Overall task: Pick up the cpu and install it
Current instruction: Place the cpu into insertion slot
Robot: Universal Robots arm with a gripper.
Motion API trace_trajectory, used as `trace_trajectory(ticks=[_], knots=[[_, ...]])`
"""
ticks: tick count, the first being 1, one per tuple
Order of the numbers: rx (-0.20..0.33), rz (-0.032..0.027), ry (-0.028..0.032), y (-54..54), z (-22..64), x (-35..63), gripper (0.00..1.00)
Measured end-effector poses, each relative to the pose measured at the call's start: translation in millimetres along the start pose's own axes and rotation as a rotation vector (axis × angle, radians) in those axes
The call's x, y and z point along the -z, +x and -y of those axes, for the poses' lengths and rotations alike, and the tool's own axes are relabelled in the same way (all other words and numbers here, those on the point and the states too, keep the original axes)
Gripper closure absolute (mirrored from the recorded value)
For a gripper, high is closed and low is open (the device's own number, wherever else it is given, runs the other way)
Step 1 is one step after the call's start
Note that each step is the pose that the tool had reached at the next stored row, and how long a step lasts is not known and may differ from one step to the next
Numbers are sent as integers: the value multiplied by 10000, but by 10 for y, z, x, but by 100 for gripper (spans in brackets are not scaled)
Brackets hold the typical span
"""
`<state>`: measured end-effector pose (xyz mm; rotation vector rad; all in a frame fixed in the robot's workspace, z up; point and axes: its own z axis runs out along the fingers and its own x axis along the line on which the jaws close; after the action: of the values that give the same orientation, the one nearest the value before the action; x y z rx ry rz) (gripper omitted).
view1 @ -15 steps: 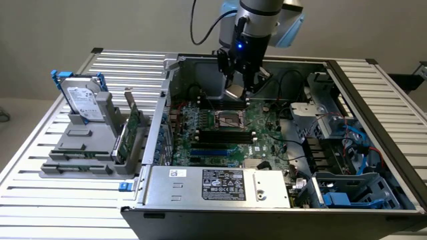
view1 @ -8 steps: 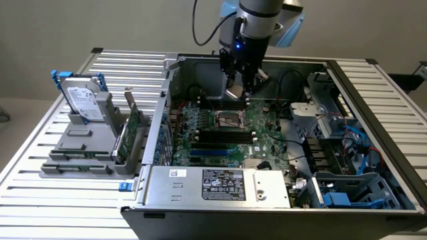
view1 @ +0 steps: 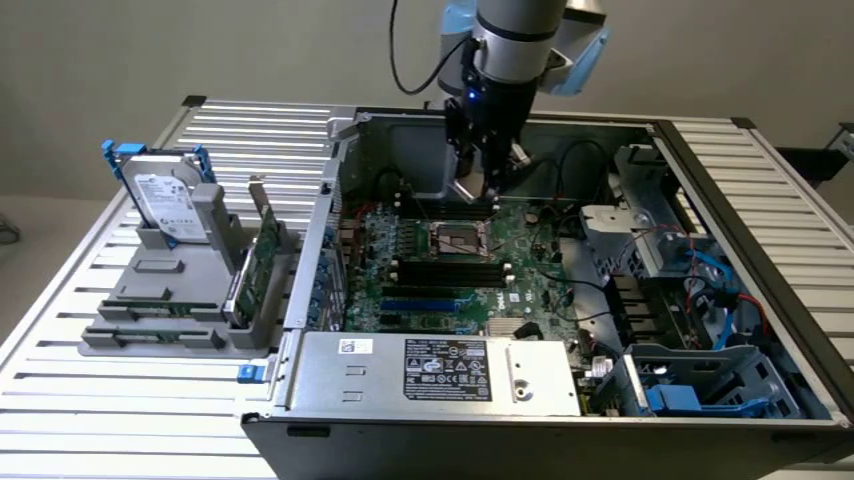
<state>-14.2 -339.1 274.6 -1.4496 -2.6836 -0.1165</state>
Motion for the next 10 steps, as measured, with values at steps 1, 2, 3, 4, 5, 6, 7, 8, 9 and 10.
trace_trajectory(ticks=[1, 2, 3, 4, 5, 6, 7, 8, 9, 10], knots=[[-183, 5, -22, -1, 0, -8, 45], [-363, 9, -42, -2, 1, -16, 45], [-541, 14, -63, -3, 1, -25, 45], [-720, 17, -84, -4, 1, -36, 45], [-898, 22, -104, -5, 1, -47, 45], [-1088, 27, -126, -7, 2, -60, 45], [-1266, 31, -147, -8, 2, -72, 45], [-1444, 35, -167, -10, 2, -85, 45], [-1622, 40, -187, -11, 3, -98, 45], [-1794, 45, -207, -13, 3, -110, 45]])
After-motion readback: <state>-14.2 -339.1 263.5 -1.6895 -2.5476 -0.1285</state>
